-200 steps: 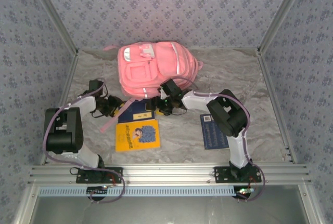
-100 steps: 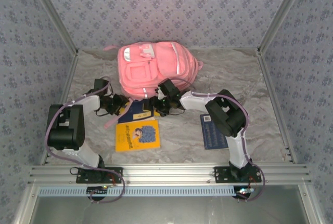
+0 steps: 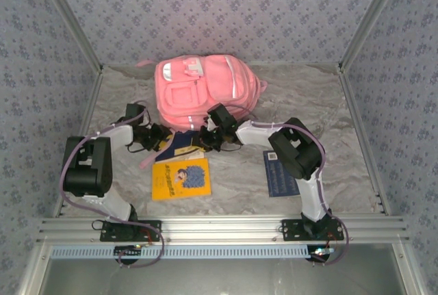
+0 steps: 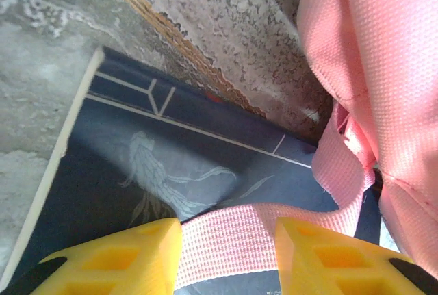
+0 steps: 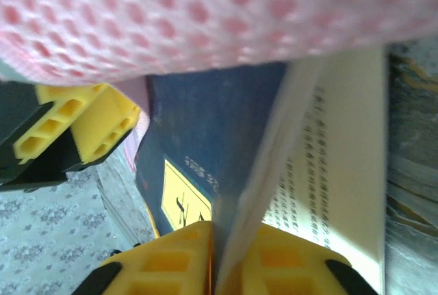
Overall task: Pack the student bag
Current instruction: Pick up the book from the center of the table.
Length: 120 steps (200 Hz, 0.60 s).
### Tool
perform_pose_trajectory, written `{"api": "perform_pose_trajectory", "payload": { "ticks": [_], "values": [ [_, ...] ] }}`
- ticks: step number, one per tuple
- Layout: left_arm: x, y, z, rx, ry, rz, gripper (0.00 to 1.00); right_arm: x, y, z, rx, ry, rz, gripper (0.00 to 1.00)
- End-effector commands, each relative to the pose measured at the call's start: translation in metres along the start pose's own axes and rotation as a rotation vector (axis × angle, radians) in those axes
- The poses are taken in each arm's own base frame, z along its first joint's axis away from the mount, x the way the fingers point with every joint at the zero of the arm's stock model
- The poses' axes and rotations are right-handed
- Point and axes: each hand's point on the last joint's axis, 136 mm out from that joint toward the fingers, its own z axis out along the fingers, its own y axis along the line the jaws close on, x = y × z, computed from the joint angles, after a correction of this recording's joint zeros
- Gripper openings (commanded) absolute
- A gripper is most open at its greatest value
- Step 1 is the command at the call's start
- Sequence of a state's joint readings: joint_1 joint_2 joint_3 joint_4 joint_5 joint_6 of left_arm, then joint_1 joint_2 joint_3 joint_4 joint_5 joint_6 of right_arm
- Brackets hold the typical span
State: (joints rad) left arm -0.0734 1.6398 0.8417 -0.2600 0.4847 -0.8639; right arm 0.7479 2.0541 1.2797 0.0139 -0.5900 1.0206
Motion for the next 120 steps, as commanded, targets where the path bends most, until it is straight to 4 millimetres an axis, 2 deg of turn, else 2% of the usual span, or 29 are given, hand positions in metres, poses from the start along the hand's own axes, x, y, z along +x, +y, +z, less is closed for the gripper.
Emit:
{"api": "perform_pose_trajectory", "payload": {
  "ticks": [1, 21, 24, 48, 70, 87, 120],
  "values": [
    [0.006, 0.004, -0.014, -0.054, -0.009, 0.012, 0.41, 0.002, -0.008, -0.006, 0.033, -0.005, -0.019, 0.05],
    [0.004, -0.005, -0.028, -0.049, -0.048, 0.045, 0.43, -0.004, -0.015, -0.022, 0.044, -0.061, -0.014, 0.00],
    [0.004, -0.007, -0.030, -0.047, -0.053, 0.051, 0.43, 0.001, -0.027, -0.023, 0.065, -0.058, 0.007, 0.00],
    [0.003, -0.020, -0.044, -0.036, -0.091, 0.102, 0.46, -0.007, -0.048, -0.041, 0.017, -0.141, 0.102, 0.00],
    [0.005, -0.030, -0.050, -0.039, -0.108, 0.170, 0.48, -0.015, -0.063, -0.057, -0.061, -0.228, 0.193, 0.00],
    [0.011, -0.040, -0.052, -0.030, -0.101, 0.236, 0.49, -0.018, -0.076, -0.072, -0.057, -0.272, 0.210, 0.00],
    [0.032, -0.081, -0.064, 0.026, -0.119, 0.484, 0.50, -0.020, -0.088, -0.107, 0.028, -0.295, 0.112, 0.00]
  ]
}}
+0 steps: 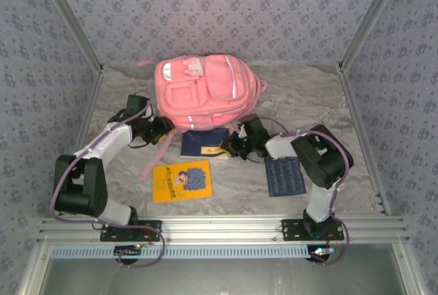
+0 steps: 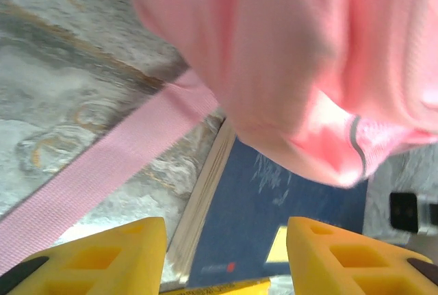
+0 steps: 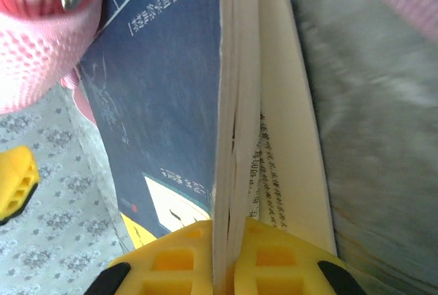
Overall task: Pack the student bag
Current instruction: Pick up the book from the center of the table.
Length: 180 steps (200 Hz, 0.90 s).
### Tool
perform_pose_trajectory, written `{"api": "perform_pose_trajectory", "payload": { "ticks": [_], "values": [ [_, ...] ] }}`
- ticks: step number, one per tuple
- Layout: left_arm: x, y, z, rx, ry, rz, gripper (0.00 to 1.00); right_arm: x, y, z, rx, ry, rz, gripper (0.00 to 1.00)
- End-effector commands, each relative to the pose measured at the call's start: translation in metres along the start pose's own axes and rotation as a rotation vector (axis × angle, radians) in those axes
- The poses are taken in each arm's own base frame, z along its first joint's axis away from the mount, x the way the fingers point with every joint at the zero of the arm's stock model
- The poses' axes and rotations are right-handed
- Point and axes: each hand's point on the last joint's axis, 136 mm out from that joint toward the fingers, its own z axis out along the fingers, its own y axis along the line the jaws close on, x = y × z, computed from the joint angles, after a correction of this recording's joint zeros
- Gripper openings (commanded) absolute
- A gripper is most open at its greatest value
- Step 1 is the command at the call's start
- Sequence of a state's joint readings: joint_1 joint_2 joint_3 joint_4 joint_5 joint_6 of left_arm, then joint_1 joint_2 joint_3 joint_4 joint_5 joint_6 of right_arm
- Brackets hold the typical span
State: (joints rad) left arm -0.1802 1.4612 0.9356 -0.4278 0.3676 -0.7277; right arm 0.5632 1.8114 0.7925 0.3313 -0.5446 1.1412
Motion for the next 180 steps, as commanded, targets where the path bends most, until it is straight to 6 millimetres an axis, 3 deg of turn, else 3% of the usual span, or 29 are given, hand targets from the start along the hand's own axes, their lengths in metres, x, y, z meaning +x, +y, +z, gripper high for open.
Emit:
{"api": "perform_pose_trajectory", "payload": {
  "ticks": [1, 19, 44, 84, 102, 122, 149, 180],
  "values": [
    [0.003, -0.036, -0.021, 0.037, -0.041, 0.225, 0.50, -0.019, 0.001, -0.029, 0.047, -0.088, -0.098, 0.00],
    [0.008, -0.062, -0.035, 0.010, -0.080, 0.413, 0.51, -0.015, -0.006, -0.054, 0.173, -0.086, -0.239, 0.00],
    [0.016, -0.098, -0.054, 0.014, -0.146, 0.658, 0.51, -0.021, -0.001, -0.095, 0.337, -0.161, -0.446, 0.00],
    [0.033, -0.150, -0.083, 0.122, -0.305, 1.070, 0.51, -0.008, 0.044, -0.142, 0.327, -0.287, -0.817, 0.00],
    [0.045, -0.167, -0.093, 0.199, -0.354, 1.221, 0.51, 0.012, 0.073, -0.155, 0.274, -0.331, -1.083, 0.00],
    [0.062, -0.178, -0.095, 0.283, -0.295, 1.373, 0.48, 0.043, 0.096, -0.167, 0.158, -0.304, -1.359, 0.00],
    [0.081, -0.190, -0.095, 0.393, -0.231, 1.513, 0.46, 0.064, 0.104, -0.178, 0.096, -0.249, -1.512, 0.00],
    [0.098, -0.196, -0.101, 0.499, -0.194, 1.597, 0.48, 0.070, 0.103, -0.180, 0.113, -0.200, -1.577, 0.00]
  ]
}}
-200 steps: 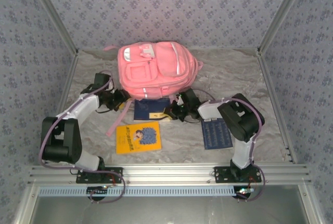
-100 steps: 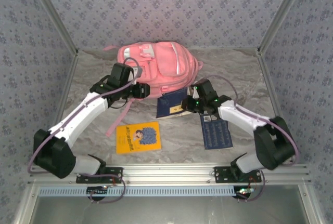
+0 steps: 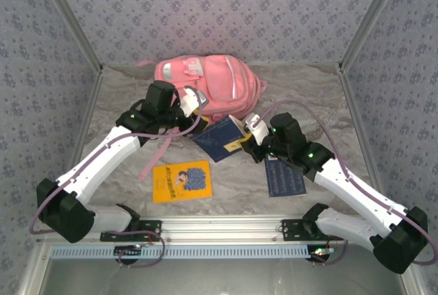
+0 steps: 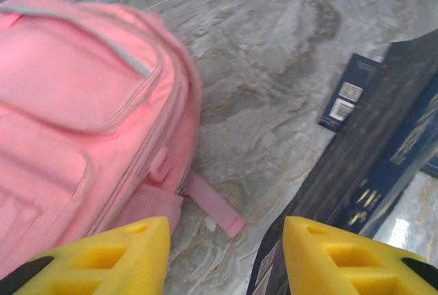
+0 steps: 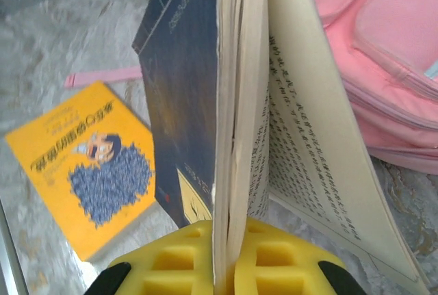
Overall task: Pack the student bag
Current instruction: Pick up the book from the center of the table.
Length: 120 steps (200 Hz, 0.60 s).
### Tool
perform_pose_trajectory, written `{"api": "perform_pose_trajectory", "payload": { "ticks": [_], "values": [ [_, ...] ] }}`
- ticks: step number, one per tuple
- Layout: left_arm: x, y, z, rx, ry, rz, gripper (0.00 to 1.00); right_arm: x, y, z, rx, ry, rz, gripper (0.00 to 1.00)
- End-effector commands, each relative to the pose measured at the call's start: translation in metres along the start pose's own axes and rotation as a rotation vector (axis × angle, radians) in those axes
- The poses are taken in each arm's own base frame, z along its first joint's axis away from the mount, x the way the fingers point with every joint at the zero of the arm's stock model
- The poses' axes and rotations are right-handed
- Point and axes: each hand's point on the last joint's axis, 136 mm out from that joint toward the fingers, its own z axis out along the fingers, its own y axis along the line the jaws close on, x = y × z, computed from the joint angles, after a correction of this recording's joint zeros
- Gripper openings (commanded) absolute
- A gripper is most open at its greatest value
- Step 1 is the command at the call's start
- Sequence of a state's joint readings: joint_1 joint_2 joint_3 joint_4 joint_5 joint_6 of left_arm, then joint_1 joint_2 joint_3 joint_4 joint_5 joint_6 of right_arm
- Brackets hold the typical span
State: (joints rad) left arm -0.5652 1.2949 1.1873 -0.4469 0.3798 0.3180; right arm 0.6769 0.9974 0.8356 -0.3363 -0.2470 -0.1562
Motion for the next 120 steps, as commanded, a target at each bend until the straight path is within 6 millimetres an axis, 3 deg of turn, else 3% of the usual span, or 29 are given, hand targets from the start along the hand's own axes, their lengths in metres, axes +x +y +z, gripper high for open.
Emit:
{"api": "perform_pose_trajectory", "payload": {
  "ticks": [1, 66, 120],
  "values": [
    [-0.017, -0.027, -0.008, 0.147, -0.062, 0.146, 0.48, -0.005, 0.010, -0.007, -0.047, 0.012, -0.145, 0.00],
    [-0.010, -0.065, -0.015, 0.346, -0.068, 0.225, 0.44, -0.006, 0.008, -0.011, -0.013, 0.018, -0.207, 0.00],
    [0.004, -0.084, 0.001, 0.414, -0.018, 0.267, 0.48, -0.018, 0.013, -0.018, -0.004, -0.024, -0.260, 0.00]
  ]
}}
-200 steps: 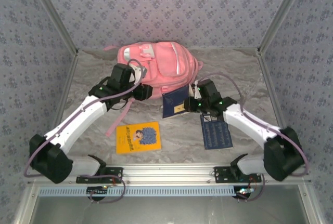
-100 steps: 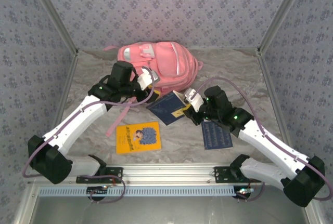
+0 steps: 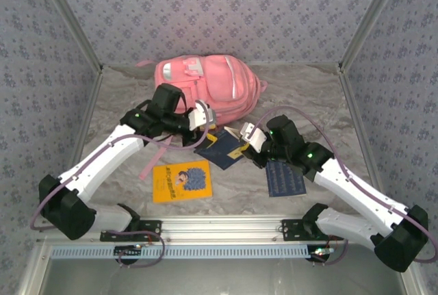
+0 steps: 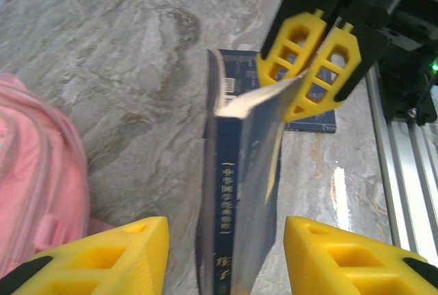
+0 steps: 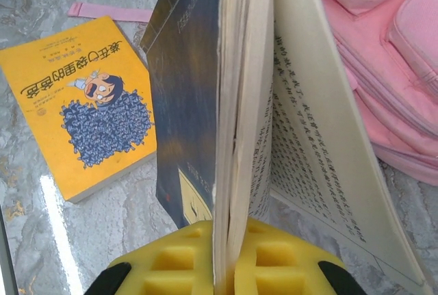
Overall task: Pack the student bag
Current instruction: Pick up the book from the center of the table.
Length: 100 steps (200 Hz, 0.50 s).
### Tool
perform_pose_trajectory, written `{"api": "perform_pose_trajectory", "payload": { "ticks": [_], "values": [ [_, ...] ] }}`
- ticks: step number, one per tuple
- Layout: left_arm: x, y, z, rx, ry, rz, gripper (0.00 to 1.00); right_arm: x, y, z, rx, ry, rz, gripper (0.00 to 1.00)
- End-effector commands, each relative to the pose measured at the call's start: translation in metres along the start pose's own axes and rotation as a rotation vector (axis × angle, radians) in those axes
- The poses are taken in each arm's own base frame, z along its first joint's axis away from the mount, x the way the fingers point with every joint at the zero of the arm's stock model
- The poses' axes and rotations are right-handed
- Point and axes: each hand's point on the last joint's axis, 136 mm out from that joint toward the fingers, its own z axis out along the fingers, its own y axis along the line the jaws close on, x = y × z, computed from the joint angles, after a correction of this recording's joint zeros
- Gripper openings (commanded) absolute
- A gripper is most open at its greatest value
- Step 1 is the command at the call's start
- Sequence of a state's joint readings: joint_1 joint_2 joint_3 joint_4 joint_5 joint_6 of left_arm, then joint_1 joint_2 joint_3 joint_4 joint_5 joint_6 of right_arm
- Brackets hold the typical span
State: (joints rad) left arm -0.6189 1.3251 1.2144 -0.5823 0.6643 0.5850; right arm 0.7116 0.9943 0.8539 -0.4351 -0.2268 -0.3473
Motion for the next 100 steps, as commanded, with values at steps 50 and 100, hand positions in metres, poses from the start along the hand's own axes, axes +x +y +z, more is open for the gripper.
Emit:
{"api": "perform_pose_trajectory", "payload": {
  "ticks": [50, 100],
  "values": [
    [0.002, -0.013, 0.029, 0.121, 0.061, 0.032, 0.43, -0.045, 0.005, -0.022, 0.022, -0.149, -0.115, 0.00],
    [0.004, -0.018, 0.032, 0.158, 0.079, 0.040, 0.00, -0.042, -0.009, -0.022, 0.107, -0.128, -0.106, 0.00]
  ]
}}
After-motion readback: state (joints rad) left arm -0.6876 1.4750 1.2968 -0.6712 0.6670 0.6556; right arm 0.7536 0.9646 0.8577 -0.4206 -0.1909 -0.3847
